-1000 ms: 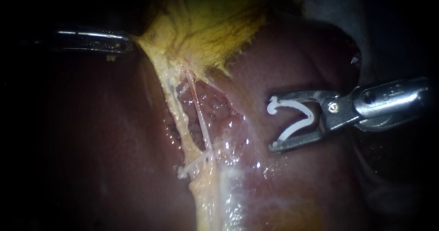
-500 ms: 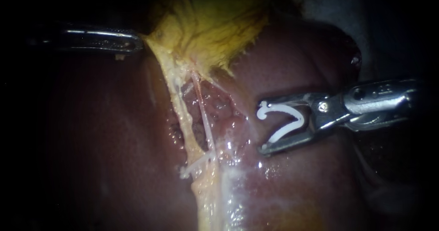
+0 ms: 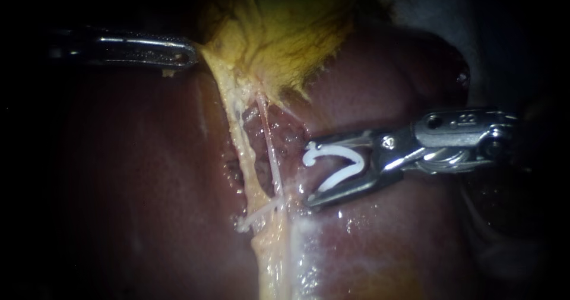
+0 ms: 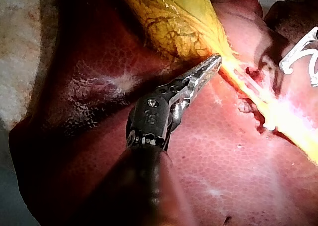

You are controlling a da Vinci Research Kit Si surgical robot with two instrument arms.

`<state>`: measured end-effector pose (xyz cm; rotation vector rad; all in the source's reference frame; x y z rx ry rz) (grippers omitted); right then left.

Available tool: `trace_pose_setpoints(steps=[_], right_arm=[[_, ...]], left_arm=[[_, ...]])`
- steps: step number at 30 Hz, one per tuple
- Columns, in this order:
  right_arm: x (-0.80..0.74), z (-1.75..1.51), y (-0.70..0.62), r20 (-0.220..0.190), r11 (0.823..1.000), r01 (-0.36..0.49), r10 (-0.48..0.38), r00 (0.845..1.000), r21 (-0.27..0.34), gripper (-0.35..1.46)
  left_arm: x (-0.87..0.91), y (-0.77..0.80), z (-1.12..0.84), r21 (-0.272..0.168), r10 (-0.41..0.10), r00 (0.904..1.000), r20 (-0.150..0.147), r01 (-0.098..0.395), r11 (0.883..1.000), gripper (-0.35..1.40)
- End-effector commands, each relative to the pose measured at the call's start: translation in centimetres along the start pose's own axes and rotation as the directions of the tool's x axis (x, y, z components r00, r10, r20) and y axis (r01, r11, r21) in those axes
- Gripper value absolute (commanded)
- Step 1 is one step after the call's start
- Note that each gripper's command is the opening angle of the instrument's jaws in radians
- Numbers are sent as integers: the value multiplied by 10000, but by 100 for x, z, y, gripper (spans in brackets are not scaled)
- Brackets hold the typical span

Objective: Clipping second clip left tube

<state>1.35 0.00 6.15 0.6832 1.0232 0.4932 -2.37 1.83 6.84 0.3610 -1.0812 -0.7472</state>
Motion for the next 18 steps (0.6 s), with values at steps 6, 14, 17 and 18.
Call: trace_pose_setpoints(steps=[6,14,17,18], right_arm=[[-5,20,3,-97,9988,-267,271,9996,416,54],[-13,40,11,-258,9924,-677,708,9972,1028,54],[-19,49,15,-208,9889,-813,845,9962,1244,54],[-21,52,16,-183,9882,-833,863,9961,1286,54]], left_arm=[[-1,-1,1,3,-5,10000,-1,5,10000,-35],[-2,-2,2,27,-14,10000,27,14,10000,-35],[-2,-2,3,25,-15,10000,27,14,10000,-35],[-2,-2,3,25,-15,10000,27,15,10000,-35]])
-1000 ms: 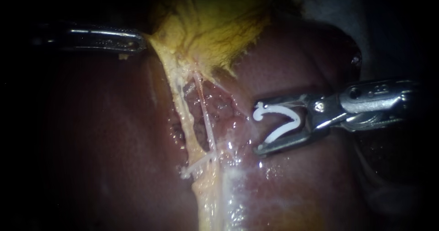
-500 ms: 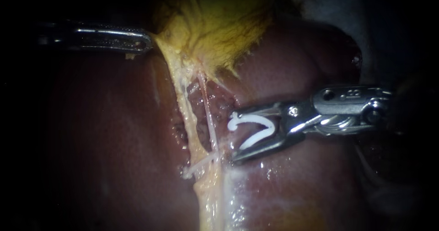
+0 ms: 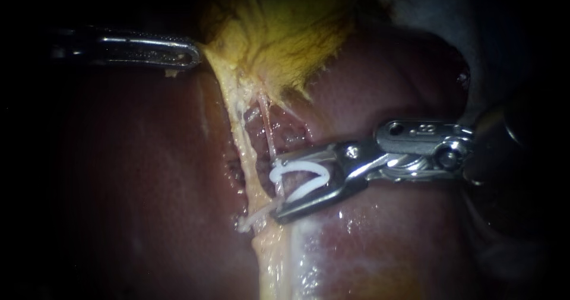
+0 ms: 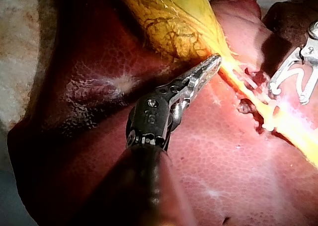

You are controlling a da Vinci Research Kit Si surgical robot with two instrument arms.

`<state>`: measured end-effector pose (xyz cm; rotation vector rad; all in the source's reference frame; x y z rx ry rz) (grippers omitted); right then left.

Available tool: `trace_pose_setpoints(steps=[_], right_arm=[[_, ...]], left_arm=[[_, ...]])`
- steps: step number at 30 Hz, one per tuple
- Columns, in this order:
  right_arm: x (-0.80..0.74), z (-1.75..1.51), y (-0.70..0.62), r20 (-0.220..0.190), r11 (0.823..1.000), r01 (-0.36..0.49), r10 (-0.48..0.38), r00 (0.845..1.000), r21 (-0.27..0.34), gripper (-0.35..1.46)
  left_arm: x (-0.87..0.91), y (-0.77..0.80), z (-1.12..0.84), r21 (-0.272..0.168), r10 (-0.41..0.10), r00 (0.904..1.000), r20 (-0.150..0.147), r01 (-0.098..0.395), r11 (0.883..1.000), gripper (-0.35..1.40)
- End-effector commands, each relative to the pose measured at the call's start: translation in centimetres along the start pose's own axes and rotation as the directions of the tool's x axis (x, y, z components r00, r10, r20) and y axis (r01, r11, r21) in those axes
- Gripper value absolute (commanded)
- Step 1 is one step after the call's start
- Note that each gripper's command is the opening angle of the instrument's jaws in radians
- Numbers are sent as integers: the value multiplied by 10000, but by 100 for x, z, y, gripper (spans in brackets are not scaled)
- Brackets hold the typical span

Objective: Clipping second clip left tube

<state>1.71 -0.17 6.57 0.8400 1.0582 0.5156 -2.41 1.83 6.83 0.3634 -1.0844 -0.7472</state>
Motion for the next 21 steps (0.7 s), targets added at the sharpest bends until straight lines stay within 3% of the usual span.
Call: trace_pose_setpoints(steps=[1,21], right_arm=[[-2,2,2,34,10000,-5,5,10000,40,54],[-46,23,64,354,9978,-520,505,9981,421,54]], left_arm=[[0,0,0,-6,-4,10000,5,4,10000,-35],[-1,-2,-1,-8,-5,10000,5,5,10000,-35]])
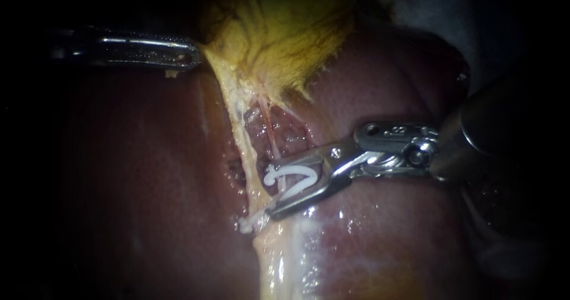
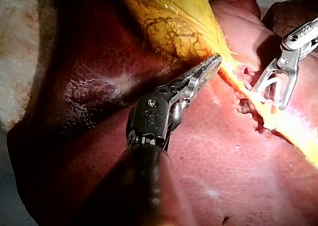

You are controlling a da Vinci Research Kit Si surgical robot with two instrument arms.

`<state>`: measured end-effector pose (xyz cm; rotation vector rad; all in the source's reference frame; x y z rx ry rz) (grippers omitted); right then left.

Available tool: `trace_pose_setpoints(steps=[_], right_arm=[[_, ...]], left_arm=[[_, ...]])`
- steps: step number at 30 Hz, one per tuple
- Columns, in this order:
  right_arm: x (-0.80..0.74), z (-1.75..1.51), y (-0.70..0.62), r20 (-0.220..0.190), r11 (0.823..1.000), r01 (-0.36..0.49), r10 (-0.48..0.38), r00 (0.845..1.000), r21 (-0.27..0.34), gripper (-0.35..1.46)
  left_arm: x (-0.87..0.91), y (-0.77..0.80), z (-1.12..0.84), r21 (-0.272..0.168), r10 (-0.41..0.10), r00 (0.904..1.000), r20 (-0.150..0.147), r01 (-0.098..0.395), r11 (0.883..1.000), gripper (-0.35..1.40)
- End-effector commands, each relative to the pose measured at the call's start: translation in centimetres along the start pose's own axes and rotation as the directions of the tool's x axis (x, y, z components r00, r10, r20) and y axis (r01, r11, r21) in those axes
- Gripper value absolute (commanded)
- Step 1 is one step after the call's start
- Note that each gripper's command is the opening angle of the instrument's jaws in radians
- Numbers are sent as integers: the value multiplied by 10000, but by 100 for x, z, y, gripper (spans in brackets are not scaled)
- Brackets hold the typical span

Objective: Clipping second clip left tube

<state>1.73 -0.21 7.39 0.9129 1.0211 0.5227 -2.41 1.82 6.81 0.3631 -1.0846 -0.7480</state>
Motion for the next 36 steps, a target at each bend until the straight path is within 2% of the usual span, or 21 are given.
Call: trace_pose_setpoints(steps=[1,8,11,14,21,29,34,36], right_arm=[[-1,1,4,3,10000,-37,37,10000,-2,54],[-3,2,21,-26,10000,-8,8,10000,-27,54],[-3,5,25,-243,9998,-165,167,9996,78,54],[-2,10,27,-417,9997,-208,213,9989,129,54],[1,23,30,-470,9981,-203,231,9986,585,54],[4,44,28,-588,9910,-142,222,9980,1333,54],[7,53,20,-904,9776,-151,348,9953,2100,54],[7,56,15,-874,9721,-136,350,9956,2341,54]], left_arm=[[0,0,0,-3,0,10000,0,0,10000,-35],[0,0,1,-5,-1,10000,0,1,10000,-35],[0,0,1,-6,-1,10000,1,1,10000,-35],[0,0,1,-5,-1,10000,1,1,10000,-35],[0,1,2,-2,0,10000,1,0,10000,-35],[0,1,3,-5,0,10000,1,0,10000,-35],[0,1,2,-2,0,10000,1,0,10000,-35],[0,1,2,-1,1,10000,1,-1,10000,-35]])
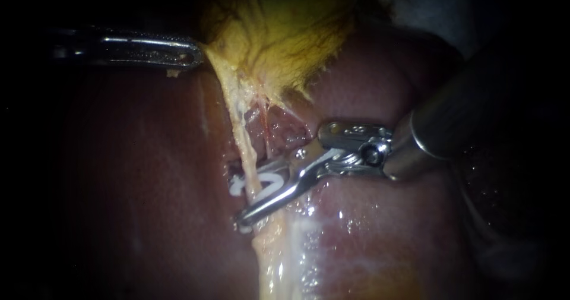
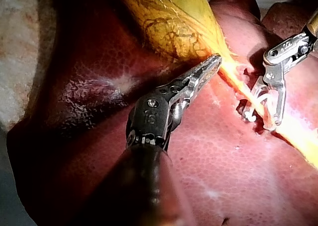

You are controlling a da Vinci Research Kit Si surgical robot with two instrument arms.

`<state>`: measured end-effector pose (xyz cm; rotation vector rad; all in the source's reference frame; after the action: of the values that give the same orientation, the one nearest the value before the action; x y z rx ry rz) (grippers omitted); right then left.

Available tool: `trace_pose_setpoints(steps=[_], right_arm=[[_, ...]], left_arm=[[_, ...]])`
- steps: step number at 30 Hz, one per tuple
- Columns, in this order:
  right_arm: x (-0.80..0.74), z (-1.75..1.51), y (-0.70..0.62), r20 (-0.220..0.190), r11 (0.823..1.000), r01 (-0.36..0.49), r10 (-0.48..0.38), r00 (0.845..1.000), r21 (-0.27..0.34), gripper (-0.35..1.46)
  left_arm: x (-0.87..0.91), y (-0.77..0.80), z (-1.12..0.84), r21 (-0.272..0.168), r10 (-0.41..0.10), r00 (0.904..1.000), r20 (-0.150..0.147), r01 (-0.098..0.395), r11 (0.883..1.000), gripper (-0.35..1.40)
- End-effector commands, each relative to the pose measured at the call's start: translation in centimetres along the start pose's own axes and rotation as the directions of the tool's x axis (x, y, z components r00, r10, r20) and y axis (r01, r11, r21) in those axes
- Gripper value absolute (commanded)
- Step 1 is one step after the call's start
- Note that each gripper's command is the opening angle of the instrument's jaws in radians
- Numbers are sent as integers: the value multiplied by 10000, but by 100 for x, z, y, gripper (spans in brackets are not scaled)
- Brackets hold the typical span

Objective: Clipping second clip left tube

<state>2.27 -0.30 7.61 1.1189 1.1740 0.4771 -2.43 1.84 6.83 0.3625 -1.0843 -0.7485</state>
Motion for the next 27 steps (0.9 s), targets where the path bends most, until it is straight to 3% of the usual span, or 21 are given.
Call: trace_pose_setpoints(steps=[1,17,27], right_arm=[[1,1,-3,33,9999,31,-32,10000,119,54],[-4,20,-39,199,9869,187,-222,9996,1600,52],[5,23,-37,84,9856,164,-181,9998,1680,42]], left_arm=[[0,0,0,7,2,10000,1,-2,10000,-35],[1,1,-2,16,5,10000,-1,-5,10000,-35],[0,1,-2,20,2,10000,-2,-2,10000,-35]])
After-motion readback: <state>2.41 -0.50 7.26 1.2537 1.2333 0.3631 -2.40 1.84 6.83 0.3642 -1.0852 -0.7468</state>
